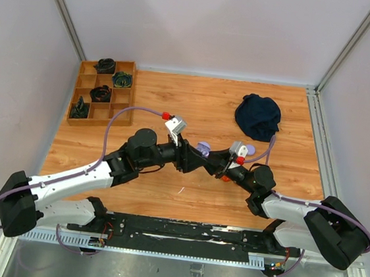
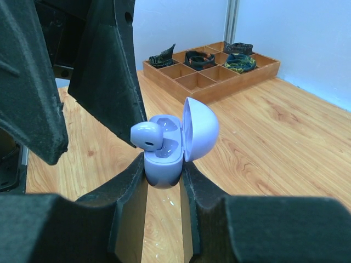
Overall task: Insert the wireless bluetooth earbuds into the charging case
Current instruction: Place the earbud in the charging case, then pick up the earbud from the center of the board.
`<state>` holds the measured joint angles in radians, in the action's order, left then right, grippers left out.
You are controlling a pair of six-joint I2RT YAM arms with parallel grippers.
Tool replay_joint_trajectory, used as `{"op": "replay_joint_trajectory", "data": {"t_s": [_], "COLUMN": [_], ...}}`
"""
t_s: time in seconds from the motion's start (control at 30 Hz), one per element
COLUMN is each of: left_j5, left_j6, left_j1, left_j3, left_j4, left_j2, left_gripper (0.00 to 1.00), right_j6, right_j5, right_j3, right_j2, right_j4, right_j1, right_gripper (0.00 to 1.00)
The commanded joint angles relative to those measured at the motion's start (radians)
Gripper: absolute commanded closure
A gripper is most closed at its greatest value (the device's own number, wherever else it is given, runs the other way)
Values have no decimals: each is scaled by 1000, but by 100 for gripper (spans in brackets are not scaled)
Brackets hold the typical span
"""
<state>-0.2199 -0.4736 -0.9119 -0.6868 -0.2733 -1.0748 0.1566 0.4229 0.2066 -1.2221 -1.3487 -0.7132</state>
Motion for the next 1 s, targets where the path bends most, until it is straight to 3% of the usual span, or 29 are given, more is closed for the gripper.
{"op": "replay_joint_trajectory", "data": {"t_s": [0.0, 0.43, 0.7, 0.97], "left_j5": [-26, -17, 187, 457], "left_j6": [-5, -1, 38, 19], "left_j1": [-8, -9, -10, -8], "left_j3": [-51, -82, -109, -144], "left_j4": [-5, 1, 192, 431], "left_j2": [-11, -37, 19, -11], "left_gripper": [48, 46, 41, 37], "right_j6": [-15, -16, -59, -132], "right_j5": [4, 2, -46, -132], "right_j3": [16, 15, -11, -57], "right_j2": [2, 5, 21, 107], "right_j4": [-50, -48, -17, 122], "right_j1": [-4, -5, -5, -5], "right_gripper": [94, 94, 94, 95]}}
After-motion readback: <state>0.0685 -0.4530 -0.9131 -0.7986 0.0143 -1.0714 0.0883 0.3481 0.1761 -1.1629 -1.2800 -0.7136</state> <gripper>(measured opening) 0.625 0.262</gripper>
